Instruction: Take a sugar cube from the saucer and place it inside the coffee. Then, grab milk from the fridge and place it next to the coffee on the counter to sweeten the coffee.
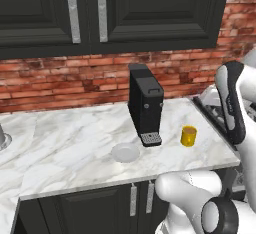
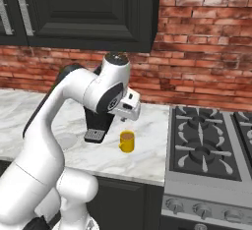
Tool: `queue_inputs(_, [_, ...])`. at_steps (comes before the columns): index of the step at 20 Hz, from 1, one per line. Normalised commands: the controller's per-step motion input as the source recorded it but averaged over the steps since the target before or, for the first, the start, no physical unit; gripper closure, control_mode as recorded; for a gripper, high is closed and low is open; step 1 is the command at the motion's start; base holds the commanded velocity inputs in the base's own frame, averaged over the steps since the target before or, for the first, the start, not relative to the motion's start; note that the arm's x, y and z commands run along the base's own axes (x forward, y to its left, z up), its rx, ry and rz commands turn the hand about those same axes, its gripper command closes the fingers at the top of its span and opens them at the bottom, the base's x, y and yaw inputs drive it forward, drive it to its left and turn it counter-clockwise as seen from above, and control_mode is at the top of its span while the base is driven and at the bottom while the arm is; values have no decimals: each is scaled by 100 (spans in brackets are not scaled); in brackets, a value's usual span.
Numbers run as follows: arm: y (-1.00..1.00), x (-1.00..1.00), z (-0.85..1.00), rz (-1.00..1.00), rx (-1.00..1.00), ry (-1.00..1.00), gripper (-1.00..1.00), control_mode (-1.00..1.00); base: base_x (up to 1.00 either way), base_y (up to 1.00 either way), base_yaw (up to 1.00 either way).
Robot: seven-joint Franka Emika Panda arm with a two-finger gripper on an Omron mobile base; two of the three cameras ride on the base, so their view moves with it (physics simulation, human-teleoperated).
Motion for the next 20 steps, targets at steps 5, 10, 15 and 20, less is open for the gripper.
queue_inputs(5, [86,-46,-3,0,-23,-1,-100,-100,0,0,0])
queue_inputs(10, [60,0,-16,0,-18,14,-100,-100,0,0,0])
queue_inputs(15, [1,-14,-1,0,-1,-1,-100,-100,0,0,0])
queue_inputs(20, [-6,-20,0,0,0,-1,-100,100,-49,-13,-4])
